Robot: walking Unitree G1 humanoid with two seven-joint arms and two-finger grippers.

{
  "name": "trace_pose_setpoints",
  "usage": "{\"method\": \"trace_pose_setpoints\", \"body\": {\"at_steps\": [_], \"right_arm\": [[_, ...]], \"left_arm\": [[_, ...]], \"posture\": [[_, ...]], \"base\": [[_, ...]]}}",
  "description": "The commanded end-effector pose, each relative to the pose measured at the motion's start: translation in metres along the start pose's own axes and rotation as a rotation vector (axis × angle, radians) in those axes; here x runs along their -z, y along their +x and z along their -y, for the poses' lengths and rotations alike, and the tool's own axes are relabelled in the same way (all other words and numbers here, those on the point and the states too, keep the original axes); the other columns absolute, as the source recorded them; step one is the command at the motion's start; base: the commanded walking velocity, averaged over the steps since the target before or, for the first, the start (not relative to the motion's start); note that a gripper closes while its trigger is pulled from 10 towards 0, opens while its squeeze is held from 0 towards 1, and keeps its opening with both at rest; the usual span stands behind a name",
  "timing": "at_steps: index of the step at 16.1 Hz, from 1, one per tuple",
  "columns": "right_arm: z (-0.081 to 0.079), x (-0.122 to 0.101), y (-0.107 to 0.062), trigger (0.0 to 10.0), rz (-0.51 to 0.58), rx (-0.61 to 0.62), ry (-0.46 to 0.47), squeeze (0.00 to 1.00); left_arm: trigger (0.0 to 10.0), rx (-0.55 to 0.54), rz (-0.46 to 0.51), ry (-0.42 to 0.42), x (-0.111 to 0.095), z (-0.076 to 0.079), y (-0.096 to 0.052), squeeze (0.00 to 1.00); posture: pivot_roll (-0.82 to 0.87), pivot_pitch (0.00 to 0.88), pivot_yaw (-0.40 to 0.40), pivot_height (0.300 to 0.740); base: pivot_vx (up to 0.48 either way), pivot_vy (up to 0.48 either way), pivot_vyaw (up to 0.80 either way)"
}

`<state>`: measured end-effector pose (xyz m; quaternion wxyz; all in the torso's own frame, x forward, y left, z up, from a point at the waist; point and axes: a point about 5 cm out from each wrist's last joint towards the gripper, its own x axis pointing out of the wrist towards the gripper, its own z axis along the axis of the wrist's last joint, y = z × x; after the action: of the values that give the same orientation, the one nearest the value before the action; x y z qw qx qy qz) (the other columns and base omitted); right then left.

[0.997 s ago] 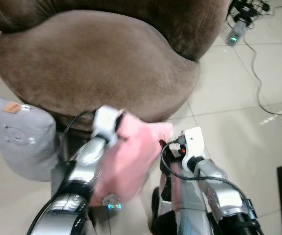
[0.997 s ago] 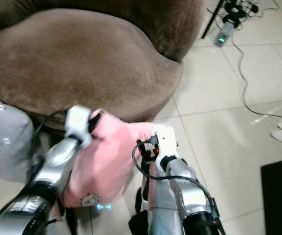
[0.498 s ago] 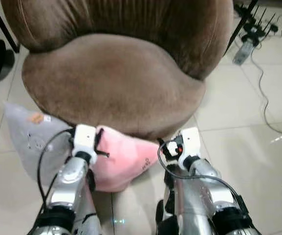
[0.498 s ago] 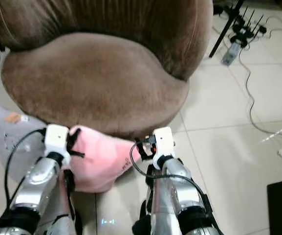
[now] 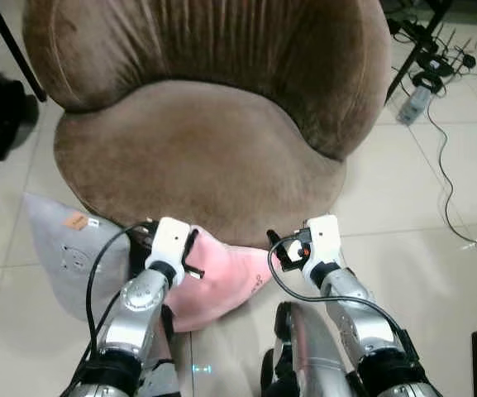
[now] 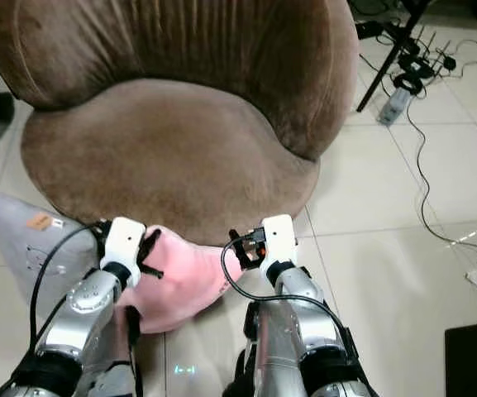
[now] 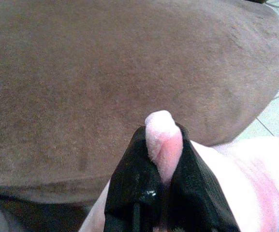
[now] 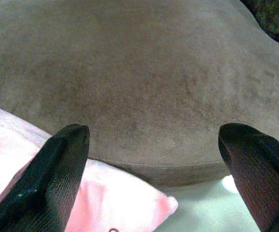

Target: Move the pillow to the sofa from floor

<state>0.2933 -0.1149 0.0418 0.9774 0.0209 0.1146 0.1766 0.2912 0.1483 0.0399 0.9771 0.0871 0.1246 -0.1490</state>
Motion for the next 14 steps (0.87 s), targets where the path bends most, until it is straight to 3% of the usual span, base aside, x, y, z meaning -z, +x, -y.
{"method": "trace_pose_setpoints", "body": {"at_steps": [1, 5, 9, 12, 13, 14], "right_arm": [[0.005, 0.007, -0.005, 10.0, -0.011, 0.023, 0.011, 0.09], [0.007, 0.009, -0.006, 10.0, -0.020, 0.032, 0.015, 0.10], [0.006, 0.010, -0.005, 10.0, -0.023, 0.025, 0.018, 0.15], [0.007, -0.001, -0.006, 10.0, 0.017, 0.002, -0.004, 0.17], [0.010, -0.015, -0.009, 10.0, 0.049, -0.016, -0.026, 0.16], [0.012, -0.021, -0.014, 10.0, 0.056, -0.035, -0.040, 0.16]], "left_arm": [[0.0, 0.013, 0.116, 0.020, -0.025, 0.003, 0.003, 0.00], [0.0, 0.026, 0.101, 0.026, -0.021, 0.007, 0.000, 0.00], [0.0, 0.013, 0.094, 0.055, -0.018, 0.003, -0.003, 0.00], [0.0, -0.061, 0.077, 0.076, -0.013, -0.024, -0.013, 0.00], [0.0, -0.118, 0.093, 0.089, -0.024, -0.049, -0.021, 0.00], [0.0, -0.124, 0.097, 0.112, -0.031, -0.058, -0.028, 0.00]], "posture": [[0.01, 0.117, -0.096, 0.682], [0.02, 0.119, -0.096, 0.727], [0.02, 0.110, -0.098, 0.740], [0.03, 0.106, -0.102, 0.740], [0.04, 0.105, -0.101, 0.740], [0.04, 0.101, -0.101, 0.740]], "base": [[0.000, 0.000, 0.00], [0.000, 0.000, 0.00], [0.000, 0.000, 0.00], [0.000, 0.000, 0.00], [0.000, 0.000, 0.00], [0.000, 0.000, 0.00]]}}
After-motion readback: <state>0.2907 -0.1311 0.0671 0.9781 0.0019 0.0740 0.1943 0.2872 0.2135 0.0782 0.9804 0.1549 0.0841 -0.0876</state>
